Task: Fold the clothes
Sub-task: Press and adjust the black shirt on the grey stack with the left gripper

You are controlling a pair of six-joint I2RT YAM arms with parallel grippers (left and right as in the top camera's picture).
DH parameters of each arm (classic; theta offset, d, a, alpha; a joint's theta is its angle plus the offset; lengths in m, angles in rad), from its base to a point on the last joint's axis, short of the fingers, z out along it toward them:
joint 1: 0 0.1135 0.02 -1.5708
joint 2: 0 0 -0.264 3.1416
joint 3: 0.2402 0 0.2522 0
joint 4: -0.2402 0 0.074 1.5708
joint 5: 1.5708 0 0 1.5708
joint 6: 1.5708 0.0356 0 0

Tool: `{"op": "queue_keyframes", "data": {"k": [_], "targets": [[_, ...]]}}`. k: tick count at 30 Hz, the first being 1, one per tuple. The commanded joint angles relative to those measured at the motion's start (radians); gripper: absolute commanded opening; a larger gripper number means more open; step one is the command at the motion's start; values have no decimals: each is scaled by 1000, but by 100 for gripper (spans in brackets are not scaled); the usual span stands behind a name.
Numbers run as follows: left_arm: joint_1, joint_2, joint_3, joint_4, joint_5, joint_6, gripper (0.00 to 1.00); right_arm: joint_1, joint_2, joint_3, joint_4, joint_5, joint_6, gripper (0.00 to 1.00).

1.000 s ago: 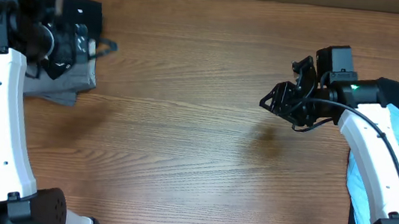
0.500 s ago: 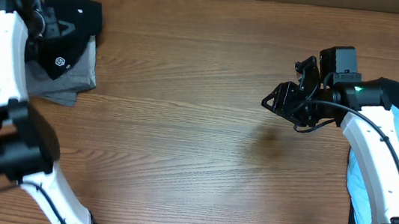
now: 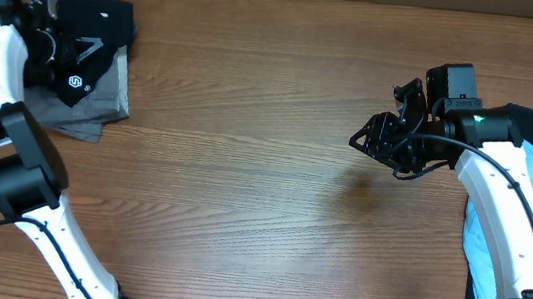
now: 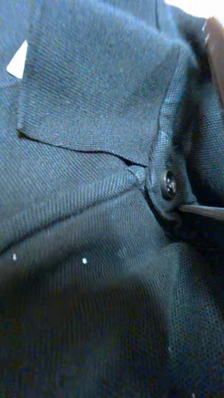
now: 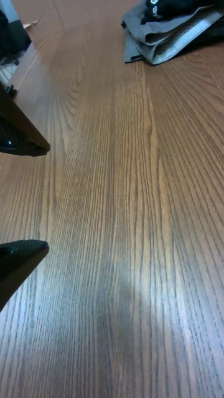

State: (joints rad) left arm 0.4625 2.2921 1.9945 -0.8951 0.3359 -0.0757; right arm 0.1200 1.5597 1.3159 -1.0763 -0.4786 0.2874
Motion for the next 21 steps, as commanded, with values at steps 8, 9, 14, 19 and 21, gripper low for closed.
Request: {"op": "queue_keyframes", "data": {"k": [8, 9, 14, 19, 21], "targets": [[37, -152, 107, -103, -66, 58, 19, -3, -27, 21, -5, 7, -3, 47], [34, -160, 107, -103, -106, 58, 20, -3, -27, 21, -4, 7, -3, 47], [34, -129, 93, -102, -184, 57, 22, -3, -27, 21, -4, 7, -3, 48], [34, -20, 89, -114, -190, 57, 24, -3, -27, 21, -22, 7, 1, 48], [34, 30, 89, -131, -190, 56, 29, -3, -27, 21, -31, 7, 1, 48]]}}
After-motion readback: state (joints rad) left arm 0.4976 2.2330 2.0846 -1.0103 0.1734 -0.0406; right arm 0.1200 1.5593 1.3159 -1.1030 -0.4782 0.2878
